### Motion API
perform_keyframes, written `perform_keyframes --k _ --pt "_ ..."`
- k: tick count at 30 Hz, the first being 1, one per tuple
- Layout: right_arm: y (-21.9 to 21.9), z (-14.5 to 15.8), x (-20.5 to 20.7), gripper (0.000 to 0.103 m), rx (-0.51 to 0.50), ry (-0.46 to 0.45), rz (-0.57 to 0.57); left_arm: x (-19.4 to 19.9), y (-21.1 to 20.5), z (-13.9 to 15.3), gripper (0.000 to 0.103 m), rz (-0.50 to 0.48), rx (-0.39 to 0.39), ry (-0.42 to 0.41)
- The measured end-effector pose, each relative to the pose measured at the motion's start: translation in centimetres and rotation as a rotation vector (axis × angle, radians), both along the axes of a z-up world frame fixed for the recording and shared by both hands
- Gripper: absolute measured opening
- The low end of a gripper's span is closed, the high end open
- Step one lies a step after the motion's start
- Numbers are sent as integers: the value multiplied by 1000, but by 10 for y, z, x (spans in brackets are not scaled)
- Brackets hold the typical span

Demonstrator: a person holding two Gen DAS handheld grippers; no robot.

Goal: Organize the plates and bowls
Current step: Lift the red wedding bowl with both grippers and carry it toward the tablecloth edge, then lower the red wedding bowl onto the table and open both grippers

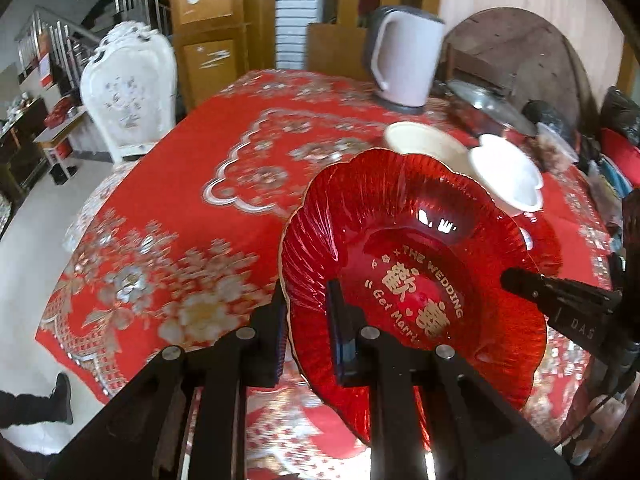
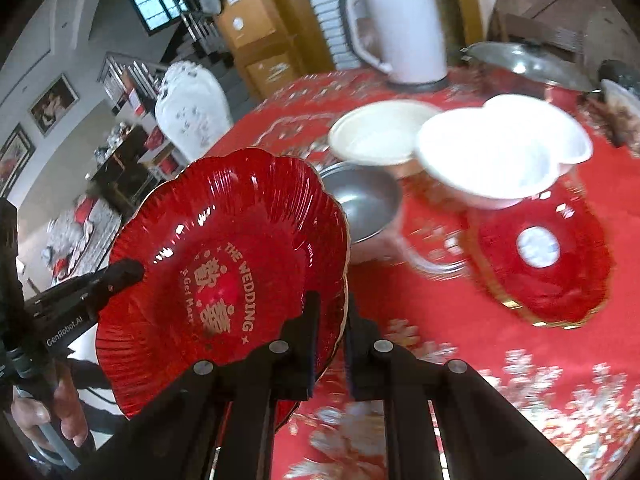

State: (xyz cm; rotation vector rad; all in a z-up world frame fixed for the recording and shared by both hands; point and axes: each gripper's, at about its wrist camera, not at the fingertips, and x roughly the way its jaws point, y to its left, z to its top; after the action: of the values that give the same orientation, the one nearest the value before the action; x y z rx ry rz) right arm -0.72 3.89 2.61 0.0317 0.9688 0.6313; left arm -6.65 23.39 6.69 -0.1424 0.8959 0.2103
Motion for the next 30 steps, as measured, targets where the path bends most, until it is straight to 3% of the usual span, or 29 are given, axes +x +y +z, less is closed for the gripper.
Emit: perform_keyframes --k 9,20,25,28,30 --pt "29 -33 1 13 -50 44 15 6 28 -38 14 12 -3 58" --pt "43 -41 8 14 -80 48 0 29 49 -70 16 29 -43 95" --pt "44 -42 14 18 -62 73 3 31 55 -72 17 34 -64 65" --pt "40 -42 14 18 -41 83 8 29 58 -69 30 58 -55 46" --pt "36 -40 13 20 -39 79 -1 25 57 -62 47 77 -28 23"
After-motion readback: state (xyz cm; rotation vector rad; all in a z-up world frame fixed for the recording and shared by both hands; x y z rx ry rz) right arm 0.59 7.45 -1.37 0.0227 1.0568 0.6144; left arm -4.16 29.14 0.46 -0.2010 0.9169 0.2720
